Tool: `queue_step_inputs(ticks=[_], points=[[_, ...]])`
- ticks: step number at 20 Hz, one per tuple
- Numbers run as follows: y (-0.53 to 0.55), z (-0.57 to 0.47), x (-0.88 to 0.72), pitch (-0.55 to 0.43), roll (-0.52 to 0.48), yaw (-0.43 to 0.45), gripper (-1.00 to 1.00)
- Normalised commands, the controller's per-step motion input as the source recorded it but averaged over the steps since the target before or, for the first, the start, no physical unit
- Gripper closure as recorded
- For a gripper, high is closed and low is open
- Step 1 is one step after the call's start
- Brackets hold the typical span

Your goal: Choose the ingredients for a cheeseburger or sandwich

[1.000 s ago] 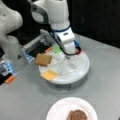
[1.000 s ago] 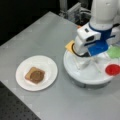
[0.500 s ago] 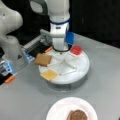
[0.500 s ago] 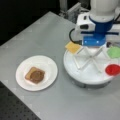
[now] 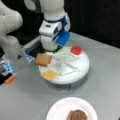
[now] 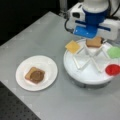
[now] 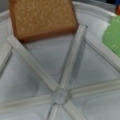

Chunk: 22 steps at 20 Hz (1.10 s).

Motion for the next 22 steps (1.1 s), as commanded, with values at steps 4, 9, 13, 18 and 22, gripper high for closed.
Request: queue_step_inputs(ticks=[4,9,13,18,22], points=[[-0.29,0.31,0.07,0.065,0.133,-0.323,-1.00],[-0.18,0.22,0.05,0.128,0.264,-0.207,-1.00],[-0.09,0.12,0.07,0.138,0.478,-0.140,-1.00],[-0.22,0.01,0.10,0.104,0.583,-0.043,-1.00],[-0.31,-0.13,0.10,0.069,0.516,0.041,-1.00]])
